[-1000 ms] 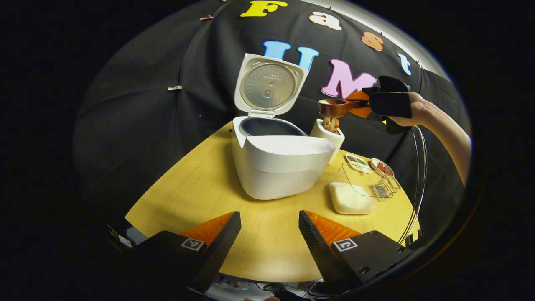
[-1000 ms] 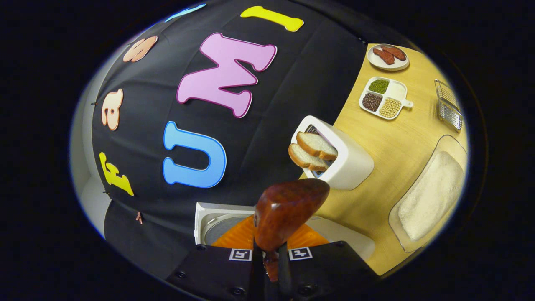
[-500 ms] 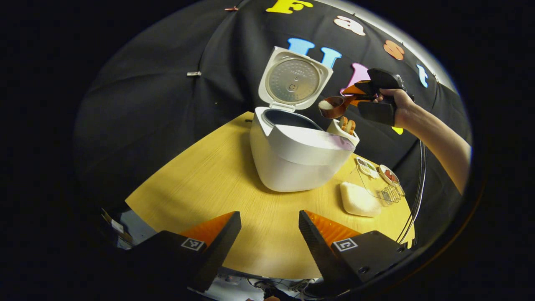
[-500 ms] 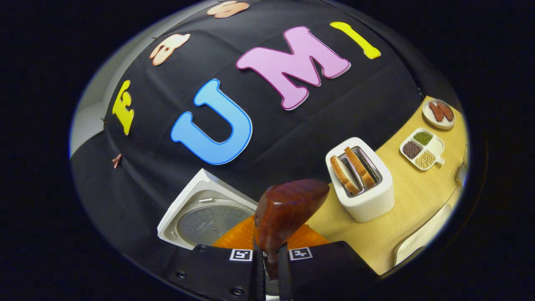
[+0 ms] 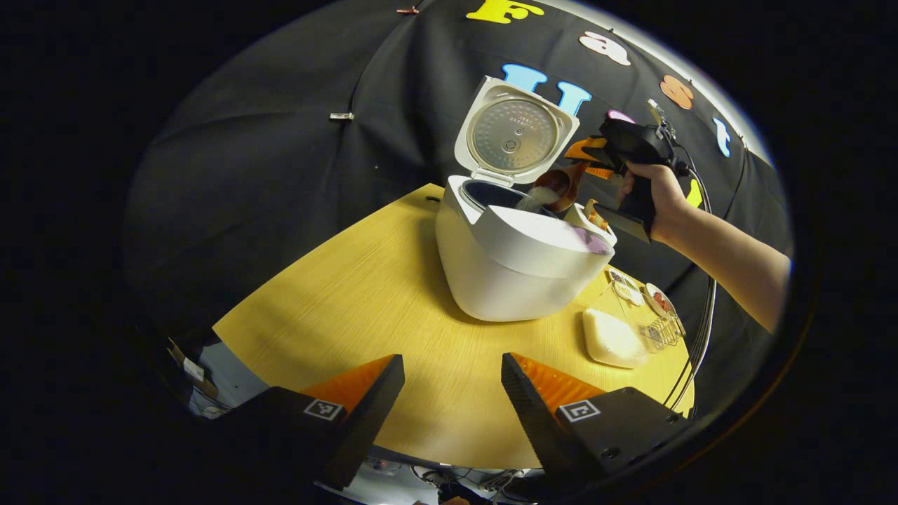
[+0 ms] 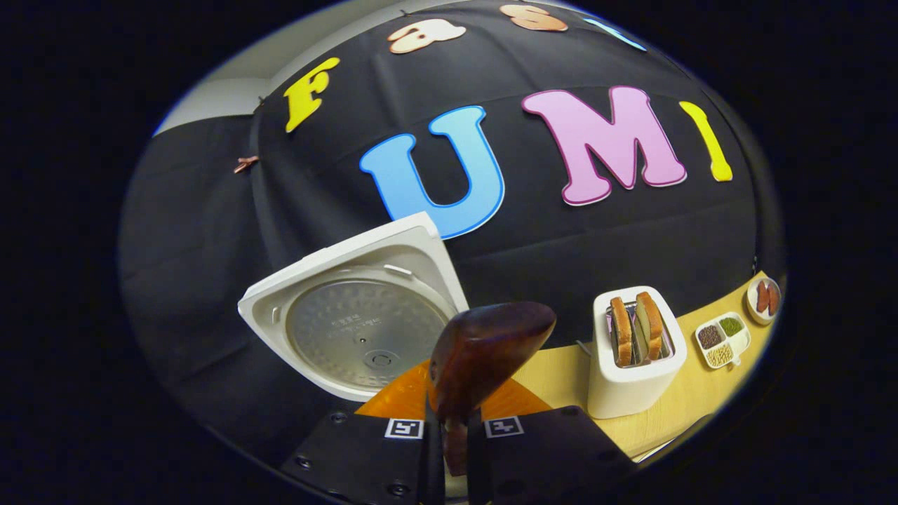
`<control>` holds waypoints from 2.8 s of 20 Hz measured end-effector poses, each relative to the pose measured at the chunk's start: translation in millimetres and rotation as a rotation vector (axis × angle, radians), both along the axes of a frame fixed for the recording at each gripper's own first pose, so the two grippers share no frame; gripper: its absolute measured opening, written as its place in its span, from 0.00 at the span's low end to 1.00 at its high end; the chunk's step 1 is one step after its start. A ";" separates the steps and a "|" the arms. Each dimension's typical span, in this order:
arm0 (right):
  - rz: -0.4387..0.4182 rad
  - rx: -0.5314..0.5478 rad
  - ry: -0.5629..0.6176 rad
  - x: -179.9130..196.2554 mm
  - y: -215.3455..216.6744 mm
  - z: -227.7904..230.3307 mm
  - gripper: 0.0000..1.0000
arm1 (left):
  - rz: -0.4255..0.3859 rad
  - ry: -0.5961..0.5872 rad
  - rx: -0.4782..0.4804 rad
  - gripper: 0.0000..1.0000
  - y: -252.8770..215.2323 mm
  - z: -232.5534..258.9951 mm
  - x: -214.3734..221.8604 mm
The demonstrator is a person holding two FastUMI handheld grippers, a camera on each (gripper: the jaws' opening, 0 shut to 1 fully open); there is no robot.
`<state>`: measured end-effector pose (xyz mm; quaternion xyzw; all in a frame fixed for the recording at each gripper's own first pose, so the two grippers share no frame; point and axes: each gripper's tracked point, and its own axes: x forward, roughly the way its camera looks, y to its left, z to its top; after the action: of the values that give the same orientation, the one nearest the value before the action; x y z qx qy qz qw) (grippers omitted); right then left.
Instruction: Close the left gripper, press the button to open the rice cooker; take a wooden spoon from the chopstick holder with the right hand, scoop a spoonful of rice and pour it into the rice cooker, then put the wooden spoon back into the chopstick holder.
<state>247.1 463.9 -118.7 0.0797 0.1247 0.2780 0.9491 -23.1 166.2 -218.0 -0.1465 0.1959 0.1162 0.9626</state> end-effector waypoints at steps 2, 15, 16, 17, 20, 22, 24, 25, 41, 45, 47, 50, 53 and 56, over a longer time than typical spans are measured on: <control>0.045 -0.039 -0.065 -6.4 8.6 3.3 0.16 | -0.001 0.002 -0.005 0.96 -0.6 -2.5 0.2; 0.326 -0.352 -0.290 -59.7 43.1 -31.8 0.17 | -0.015 0.009 0.007 0.96 -7.2 -10.1 0.6; 0.344 -0.361 -0.303 -64.5 44.5 -33.3 0.17 | -0.013 0.007 0.006 0.96 -7.1 -9.4 0.8; 0.363 -0.352 -0.304 -68.9 48.1 -33.3 0.17 | -0.013 0.006 0.003 0.96 -7.9 -9.7 0.3; 0.359 -0.341 -0.273 -70.0 47.4 -35.5 0.17 | -0.011 0.006 0.005 0.96 -10.2 -10.4 -1.6; 0.337 -0.292 -0.222 -67.1 43.2 -30.9 0.17 | -0.012 0.006 0.012 0.96 -11.9 -8.9 -0.9; 0.291 -0.232 -0.197 -59.7 33.5 -13.3 0.17 | -0.014 0.002 0.016 0.96 -15.2 -6.9 -0.9; 0.273 -0.207 -0.202 -56.2 28.2 -1.4 0.17 | -0.017 0.001 0.017 0.96 -17.0 -6.8 -1.1; 0.006 -0.052 -0.146 -46.8 -178.1 104.3 0.17 | -0.173 -0.069 0.096 0.96 -90.4 33.6 29.1; -0.105 -0.075 -0.137 -36.3 -265.5 109.1 0.17 | -0.199 -0.089 0.136 0.96 -114.1 44.3 37.1; -0.141 -0.084 -0.120 -30.6 -302.7 102.7 0.17 | -0.196 -0.103 0.140 0.96 -125.9 50.4 44.0; -0.200 -0.106 -0.100 -19.1 -365.4 91.9 0.17 | -0.171 -0.109 0.139 0.96 -145.7 57.6 52.4; -0.265 -0.106 -0.055 -7.3 -423.1 74.4 0.17 | -0.151 -0.128 0.146 0.96 -168.9 71.0 62.7; -0.328 -0.111 -0.003 4.6 -474.9 46.6 0.16 | -0.147 -0.137 0.168 0.96 -191.3 82.2 73.2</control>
<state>251.7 -11.0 -72.1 0.0462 0.1238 0.1124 0.9848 50.1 -25.1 -135.9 -0.0581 0.1295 0.0510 0.9886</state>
